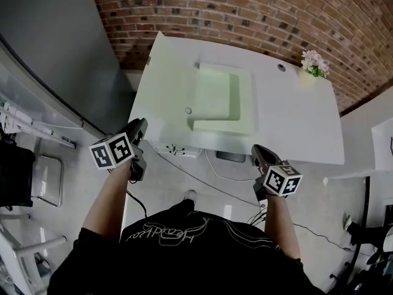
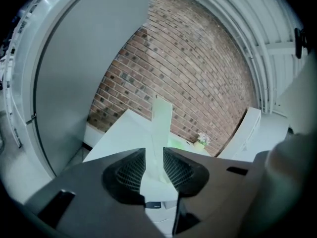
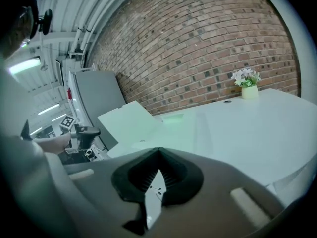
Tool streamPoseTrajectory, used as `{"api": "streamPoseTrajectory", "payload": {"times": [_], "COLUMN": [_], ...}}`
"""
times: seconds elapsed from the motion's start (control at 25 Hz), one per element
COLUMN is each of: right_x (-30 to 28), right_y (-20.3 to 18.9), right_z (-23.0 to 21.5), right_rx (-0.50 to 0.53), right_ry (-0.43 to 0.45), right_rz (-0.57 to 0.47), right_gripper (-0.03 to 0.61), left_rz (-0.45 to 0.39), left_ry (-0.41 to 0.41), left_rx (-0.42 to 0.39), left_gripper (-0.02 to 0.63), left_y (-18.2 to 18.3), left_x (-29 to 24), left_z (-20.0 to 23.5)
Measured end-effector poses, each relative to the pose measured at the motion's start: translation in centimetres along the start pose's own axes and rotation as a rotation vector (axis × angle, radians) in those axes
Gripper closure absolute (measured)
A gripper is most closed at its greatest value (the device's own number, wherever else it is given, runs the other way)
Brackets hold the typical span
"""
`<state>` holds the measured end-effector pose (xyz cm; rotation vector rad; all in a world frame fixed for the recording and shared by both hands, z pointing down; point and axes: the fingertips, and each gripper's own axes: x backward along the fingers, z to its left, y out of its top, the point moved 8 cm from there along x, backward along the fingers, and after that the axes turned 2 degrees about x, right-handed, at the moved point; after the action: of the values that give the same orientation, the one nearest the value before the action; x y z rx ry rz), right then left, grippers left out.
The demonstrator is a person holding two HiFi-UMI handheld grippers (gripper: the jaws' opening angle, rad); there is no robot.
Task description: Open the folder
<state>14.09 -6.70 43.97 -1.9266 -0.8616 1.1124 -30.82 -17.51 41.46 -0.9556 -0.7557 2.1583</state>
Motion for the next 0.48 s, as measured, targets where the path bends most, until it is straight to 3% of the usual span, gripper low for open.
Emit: {"api": "streamPoseTrajectory", "payload": {"times": [0.12, 0.24, 0.48], "right_x": [3.5, 7.4, 15.4], "right_y": [-0.1, 0.0, -0.4], "right_z": [2.7, 6.3, 14.6], "right_rx": [-0.008, 0.032, 0.078], "right_ry": [0.050, 0.107, 0.315], "right_rz": [-0.047, -0.082, -0.130], "right_gripper": [0.575, 0.575, 0.577], "left_rz": [0.020, 0.063, 0.162], "left_ry": [-0.089, -0.237, -0.542], "left_rx": [-0.027, -0.076, -0.261], "left_gripper": [0.525, 0.525, 0.526], "left_y": [-1.6, -4.2, -9.5], "left_x": [2.3, 4.9, 11.4], "left_z": [-3.3, -7.7, -17.7]}}
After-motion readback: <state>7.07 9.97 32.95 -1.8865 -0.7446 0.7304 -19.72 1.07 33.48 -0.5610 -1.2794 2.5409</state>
